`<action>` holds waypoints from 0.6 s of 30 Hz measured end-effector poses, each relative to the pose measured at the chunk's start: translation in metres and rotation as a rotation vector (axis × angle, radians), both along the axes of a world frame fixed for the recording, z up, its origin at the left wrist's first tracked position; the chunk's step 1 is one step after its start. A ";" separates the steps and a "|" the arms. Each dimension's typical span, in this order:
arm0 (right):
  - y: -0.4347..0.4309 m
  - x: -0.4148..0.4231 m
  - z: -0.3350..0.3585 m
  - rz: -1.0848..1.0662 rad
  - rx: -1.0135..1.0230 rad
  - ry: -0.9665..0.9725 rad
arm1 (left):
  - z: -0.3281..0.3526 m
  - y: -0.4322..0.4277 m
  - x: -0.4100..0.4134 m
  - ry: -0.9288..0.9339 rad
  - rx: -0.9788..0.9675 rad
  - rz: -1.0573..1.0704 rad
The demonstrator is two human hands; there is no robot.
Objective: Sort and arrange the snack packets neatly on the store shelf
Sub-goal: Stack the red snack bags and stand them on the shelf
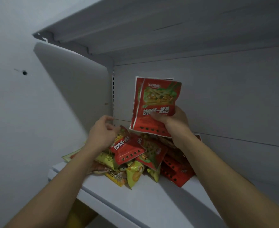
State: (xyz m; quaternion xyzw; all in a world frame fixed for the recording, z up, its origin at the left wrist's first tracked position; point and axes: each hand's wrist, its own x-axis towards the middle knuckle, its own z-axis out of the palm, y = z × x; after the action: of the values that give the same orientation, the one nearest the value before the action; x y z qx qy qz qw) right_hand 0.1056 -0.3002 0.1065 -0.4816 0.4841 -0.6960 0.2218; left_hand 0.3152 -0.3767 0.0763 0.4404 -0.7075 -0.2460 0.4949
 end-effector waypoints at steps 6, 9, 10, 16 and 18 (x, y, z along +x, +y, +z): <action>-0.002 0.001 -0.019 0.010 0.112 0.012 | -0.028 -0.011 -0.002 -0.668 0.034 0.311; -0.004 0.002 -0.025 0.021 0.144 0.026 | -0.038 -0.016 -0.010 -0.693 0.143 0.236; -0.004 0.002 -0.025 0.024 0.149 0.040 | -0.039 -0.017 -0.012 -0.677 0.148 0.227; 0.000 0.001 -0.019 0.060 0.164 0.123 | -0.037 -0.011 -0.017 -0.273 -0.005 0.177; 0.001 0.005 -0.019 0.058 0.159 0.118 | -0.034 -0.009 -0.018 -0.086 0.042 0.092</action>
State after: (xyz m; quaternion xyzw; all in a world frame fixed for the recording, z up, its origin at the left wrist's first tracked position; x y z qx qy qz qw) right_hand 0.1104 -0.2989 0.0876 -0.5166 0.5360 -0.6190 0.2505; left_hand 0.2971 -0.3857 0.0426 0.4927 -0.7019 -0.2187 0.4655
